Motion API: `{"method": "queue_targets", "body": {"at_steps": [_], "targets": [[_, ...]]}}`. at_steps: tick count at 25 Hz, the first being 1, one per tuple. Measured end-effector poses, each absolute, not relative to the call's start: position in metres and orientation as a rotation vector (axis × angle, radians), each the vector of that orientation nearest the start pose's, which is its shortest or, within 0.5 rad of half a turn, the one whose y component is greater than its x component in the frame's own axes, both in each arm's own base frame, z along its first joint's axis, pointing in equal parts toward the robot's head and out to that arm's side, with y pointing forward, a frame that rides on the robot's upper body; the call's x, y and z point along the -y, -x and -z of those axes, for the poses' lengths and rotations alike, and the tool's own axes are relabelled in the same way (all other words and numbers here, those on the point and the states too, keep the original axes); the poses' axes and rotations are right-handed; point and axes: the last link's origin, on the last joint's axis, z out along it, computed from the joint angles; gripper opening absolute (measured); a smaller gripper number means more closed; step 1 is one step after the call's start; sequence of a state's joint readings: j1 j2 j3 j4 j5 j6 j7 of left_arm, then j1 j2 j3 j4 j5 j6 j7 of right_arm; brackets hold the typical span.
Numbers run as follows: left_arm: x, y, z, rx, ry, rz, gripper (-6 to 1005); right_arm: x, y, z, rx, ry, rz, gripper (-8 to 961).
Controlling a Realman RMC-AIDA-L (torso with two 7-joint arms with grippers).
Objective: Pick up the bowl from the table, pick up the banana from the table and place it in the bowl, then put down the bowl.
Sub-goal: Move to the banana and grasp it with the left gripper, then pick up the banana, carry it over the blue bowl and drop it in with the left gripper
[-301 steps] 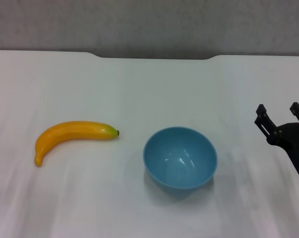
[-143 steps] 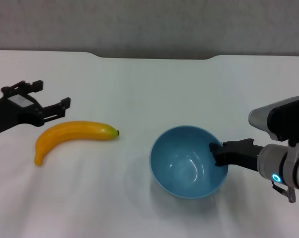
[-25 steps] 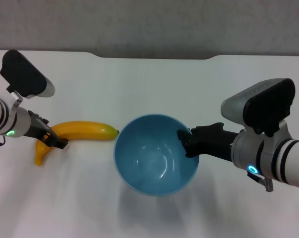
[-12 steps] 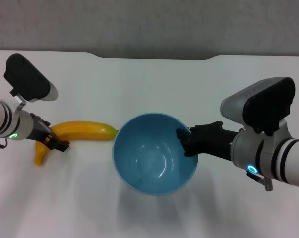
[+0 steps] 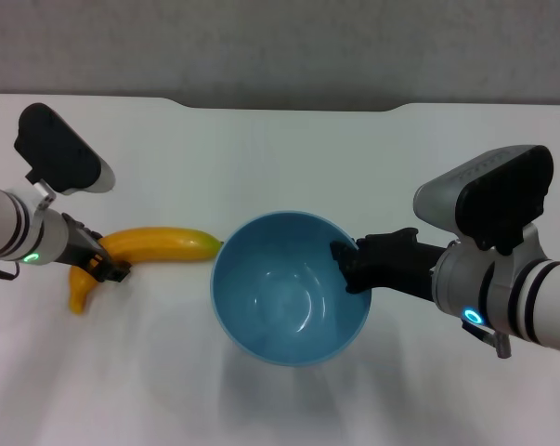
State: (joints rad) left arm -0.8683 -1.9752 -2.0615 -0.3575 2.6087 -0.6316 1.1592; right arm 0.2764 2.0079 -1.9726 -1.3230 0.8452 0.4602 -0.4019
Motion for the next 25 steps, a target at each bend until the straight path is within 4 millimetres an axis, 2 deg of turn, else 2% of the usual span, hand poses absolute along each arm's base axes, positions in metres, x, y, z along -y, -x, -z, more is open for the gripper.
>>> {"method": "queue_targets", "body": {"at_steps": [12, 14, 17, 21, 25], "targets": [[-0.449, 0.299, 0.005, 0.612, 2.276, -0.455, 604, -0.338, -0.190, 0.073, -0.848, 2.322, -0.267, 54], [-0.449, 0.299, 0.005, 0.614, 2.269, -0.449, 531, -0.337, -0.191, 0.073, -0.850, 2.322, -0.265, 54], [-0.449, 0.299, 0.003, 0.642, 2.251, -0.415, 532, -0.337, -0.193, 0.074, -0.856, 2.320, -0.259, 55], [-0.449, 0.294, -0.013, 0.717, 2.194, -0.260, 533, -0.336, -0.199, 0.072, -0.874, 2.306, -0.252, 55], [-0.438, 0.290, -0.038, 0.806, 2.156, -0.076, 531, -0.337, -0.203, 0.072, -0.884, 2.298, -0.243, 55]]}}
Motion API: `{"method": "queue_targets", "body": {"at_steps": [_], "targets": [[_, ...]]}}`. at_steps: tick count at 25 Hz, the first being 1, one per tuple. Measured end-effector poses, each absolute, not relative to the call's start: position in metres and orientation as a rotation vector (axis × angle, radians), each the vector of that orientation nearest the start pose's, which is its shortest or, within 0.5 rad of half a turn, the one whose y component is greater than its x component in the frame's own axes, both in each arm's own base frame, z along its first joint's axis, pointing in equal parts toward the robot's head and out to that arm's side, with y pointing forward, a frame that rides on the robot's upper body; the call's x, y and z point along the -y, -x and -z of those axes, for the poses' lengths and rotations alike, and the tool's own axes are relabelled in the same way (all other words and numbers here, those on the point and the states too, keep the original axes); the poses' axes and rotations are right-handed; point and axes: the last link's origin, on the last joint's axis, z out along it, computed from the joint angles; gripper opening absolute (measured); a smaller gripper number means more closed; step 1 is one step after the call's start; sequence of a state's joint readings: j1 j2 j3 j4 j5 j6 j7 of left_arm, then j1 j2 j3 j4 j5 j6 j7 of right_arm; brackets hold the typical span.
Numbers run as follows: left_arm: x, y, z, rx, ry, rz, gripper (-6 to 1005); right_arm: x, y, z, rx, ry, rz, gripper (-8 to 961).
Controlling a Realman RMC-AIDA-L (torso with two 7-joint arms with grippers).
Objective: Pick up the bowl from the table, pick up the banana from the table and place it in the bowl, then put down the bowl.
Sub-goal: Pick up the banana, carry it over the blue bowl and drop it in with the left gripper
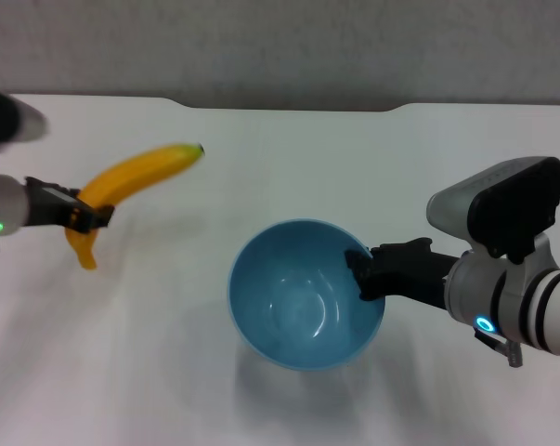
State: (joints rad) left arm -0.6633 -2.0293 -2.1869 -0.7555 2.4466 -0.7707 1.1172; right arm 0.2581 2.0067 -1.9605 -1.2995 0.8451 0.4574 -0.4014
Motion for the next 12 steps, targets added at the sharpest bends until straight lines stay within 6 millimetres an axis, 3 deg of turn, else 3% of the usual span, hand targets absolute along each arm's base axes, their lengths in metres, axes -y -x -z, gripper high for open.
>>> {"method": "queue_targets", "body": {"at_steps": [6, 12], "targets": [[-0.413, 0.271, -0.071, 0.919, 2.179, 0.283, 537, -0.338, -0.211, 0.070, -0.909, 2.279, -0.228, 56], [-0.388, 0.252, -0.079, 1.002, 2.285, 0.525, 544, -0.340, -0.218, 0.068, -0.927, 2.258, -0.220, 57]]}}
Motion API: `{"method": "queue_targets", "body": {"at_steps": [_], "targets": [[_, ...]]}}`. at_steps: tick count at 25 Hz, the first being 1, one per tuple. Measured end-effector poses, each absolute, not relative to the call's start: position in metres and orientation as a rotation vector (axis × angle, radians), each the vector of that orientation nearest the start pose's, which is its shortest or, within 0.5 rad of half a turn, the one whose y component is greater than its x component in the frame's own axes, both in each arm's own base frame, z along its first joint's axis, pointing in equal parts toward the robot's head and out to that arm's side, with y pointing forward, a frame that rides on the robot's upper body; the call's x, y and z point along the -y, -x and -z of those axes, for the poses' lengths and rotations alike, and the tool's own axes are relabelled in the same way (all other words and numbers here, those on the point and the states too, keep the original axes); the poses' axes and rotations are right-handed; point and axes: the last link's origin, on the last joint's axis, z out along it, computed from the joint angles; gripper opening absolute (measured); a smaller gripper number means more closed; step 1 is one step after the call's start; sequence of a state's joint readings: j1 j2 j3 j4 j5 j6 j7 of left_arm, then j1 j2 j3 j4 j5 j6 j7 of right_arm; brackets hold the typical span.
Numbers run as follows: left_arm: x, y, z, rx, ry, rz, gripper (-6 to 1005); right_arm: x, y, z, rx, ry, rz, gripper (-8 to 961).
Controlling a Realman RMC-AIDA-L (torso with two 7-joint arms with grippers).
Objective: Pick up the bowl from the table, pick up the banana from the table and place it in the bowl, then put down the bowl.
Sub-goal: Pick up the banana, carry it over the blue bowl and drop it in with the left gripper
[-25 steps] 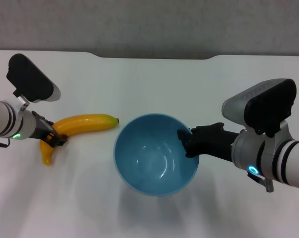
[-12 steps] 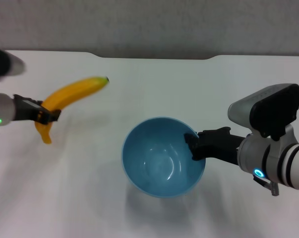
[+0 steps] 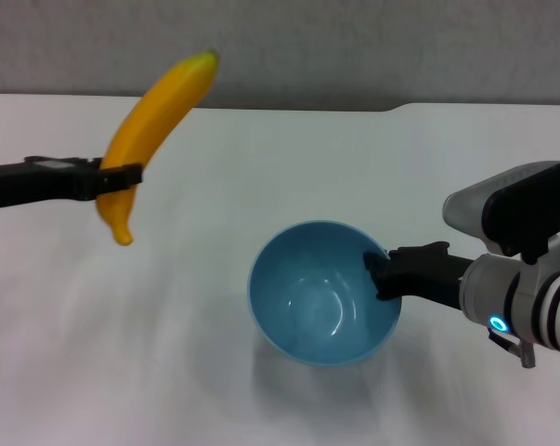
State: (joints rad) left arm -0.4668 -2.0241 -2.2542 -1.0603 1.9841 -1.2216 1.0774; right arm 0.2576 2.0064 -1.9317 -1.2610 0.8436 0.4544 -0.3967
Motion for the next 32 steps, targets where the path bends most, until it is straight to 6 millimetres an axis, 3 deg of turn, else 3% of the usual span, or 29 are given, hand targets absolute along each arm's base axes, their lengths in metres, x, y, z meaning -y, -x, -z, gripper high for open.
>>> {"method": "queue_targets", "body": {"at_steps": [4, 13, 32], "targets": [[-0.372, 0.238, -0.087, 1.067, 2.364, 0.720, 548, -0.343, -0.220, 0.065, -0.929, 2.244, -0.220, 57], [-0.352, 0.217, -0.075, 1.168, 2.523, 0.887, 558, -0.347, -0.214, 0.067, -0.913, 2.255, -0.231, 58], [-0.348, 0.222, -0.021, 1.312, 2.629, 0.803, 578, -0.346, -0.185, 0.078, -0.846, 2.327, -0.273, 60]]}}
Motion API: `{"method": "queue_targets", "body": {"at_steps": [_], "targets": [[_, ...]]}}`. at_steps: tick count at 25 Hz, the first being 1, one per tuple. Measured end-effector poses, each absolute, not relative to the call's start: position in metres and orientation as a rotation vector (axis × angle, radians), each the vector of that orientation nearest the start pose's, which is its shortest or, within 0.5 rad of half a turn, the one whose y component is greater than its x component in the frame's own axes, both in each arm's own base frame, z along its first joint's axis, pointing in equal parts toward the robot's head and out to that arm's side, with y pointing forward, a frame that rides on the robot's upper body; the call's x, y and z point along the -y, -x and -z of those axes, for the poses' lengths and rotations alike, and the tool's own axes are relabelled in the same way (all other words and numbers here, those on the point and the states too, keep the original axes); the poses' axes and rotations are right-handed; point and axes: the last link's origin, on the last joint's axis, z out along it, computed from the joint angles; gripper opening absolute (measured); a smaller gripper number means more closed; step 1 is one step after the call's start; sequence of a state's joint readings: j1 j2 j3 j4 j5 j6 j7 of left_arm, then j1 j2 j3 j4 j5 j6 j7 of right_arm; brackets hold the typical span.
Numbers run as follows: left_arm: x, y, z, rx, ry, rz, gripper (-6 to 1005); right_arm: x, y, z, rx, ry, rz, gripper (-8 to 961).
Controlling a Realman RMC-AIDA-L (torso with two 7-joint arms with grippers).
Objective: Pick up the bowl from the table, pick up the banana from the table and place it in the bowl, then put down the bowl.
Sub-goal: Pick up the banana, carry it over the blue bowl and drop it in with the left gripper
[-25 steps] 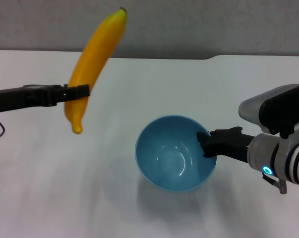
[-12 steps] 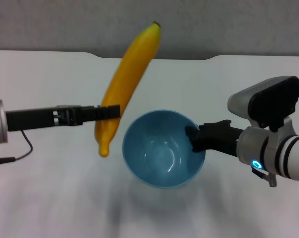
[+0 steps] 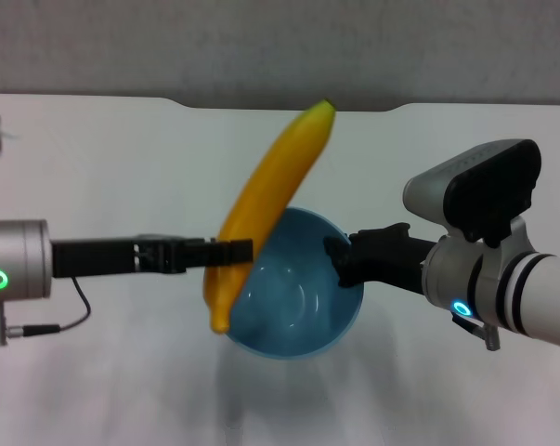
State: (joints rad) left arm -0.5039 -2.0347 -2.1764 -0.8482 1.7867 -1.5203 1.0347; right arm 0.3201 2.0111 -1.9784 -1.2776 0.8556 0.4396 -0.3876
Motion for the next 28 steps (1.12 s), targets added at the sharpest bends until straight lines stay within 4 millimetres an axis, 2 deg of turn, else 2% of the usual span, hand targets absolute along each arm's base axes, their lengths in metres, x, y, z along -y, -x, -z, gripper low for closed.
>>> {"method": "queue_targets", "body": {"at_steps": [13, 28], "targets": [[-0.346, 0.216, 0.010, 1.338, 2.676, 0.759, 592, -0.347, -0.182, 0.079, -0.839, 2.333, -0.274, 61], [-0.350, 0.220, 0.008, 1.303, 2.641, 0.762, 608, -0.343, -0.184, 0.086, -0.839, 2.349, -0.260, 62]]}}
